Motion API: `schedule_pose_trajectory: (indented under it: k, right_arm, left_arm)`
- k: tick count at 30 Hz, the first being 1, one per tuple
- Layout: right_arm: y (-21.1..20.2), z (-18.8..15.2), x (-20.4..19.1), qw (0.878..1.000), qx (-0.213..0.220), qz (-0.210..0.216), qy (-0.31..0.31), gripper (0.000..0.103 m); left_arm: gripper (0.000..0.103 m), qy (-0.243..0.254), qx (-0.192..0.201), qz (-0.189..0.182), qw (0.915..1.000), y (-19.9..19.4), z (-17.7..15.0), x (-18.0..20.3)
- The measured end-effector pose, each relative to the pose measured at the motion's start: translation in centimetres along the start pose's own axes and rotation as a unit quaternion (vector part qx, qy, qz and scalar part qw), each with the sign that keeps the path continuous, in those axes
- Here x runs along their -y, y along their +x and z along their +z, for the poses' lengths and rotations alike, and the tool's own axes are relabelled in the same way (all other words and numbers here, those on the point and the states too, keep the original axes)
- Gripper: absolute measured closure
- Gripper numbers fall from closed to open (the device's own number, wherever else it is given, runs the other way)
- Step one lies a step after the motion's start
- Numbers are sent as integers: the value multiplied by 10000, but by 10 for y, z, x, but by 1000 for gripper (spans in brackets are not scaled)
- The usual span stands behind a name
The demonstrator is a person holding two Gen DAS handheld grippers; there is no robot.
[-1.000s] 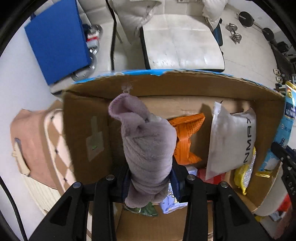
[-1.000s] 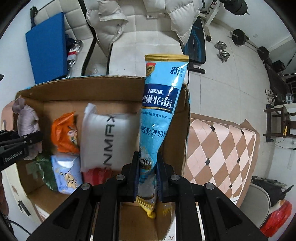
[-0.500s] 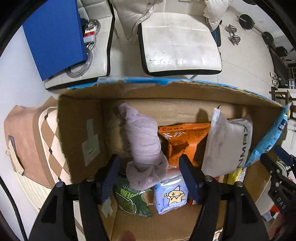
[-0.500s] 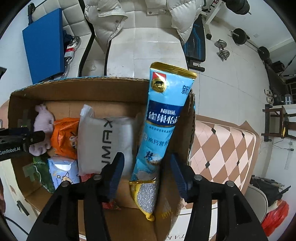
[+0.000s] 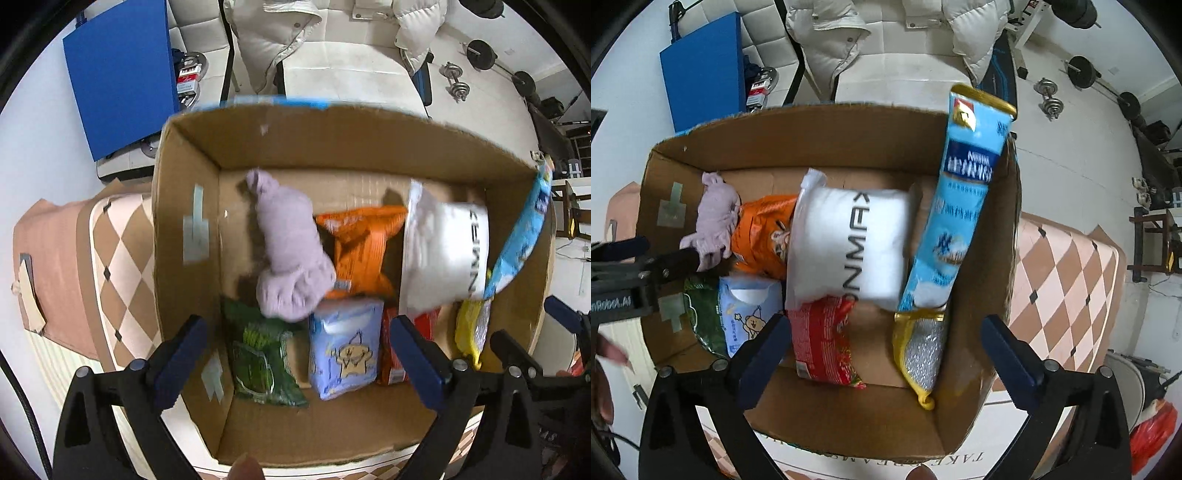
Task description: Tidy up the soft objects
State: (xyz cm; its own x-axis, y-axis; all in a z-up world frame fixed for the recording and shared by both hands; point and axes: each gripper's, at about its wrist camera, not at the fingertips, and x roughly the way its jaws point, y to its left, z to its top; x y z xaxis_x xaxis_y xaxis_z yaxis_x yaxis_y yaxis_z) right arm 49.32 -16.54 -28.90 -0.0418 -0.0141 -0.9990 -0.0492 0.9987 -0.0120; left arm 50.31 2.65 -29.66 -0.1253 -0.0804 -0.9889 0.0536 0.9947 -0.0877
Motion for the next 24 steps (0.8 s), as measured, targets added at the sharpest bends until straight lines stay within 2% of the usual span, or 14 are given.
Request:
schedule_pose_trajectory:
  k: [7, 13, 19, 24]
  right_arm:
    - [2, -27, -2, 9998, 62, 21, 161, 0]
    - [-27, -57, -3, 9979, 592, -134, 205, 0]
    - [-71, -113, -3, 9926, 1177, -200, 221, 0]
    - [-110, -164, 3, 9870, 1572, -174, 277, 0]
  left_arm:
    - [2, -26, 230, 129, 9996, -10, -34, 2]
    - [2, 52, 1044, 507, 9932, -49, -82, 14]
    - [2, 84, 1785, 590, 9821, -92, -148, 26]
    - [2, 127, 2099, 564, 9760, -118, -202, 35]
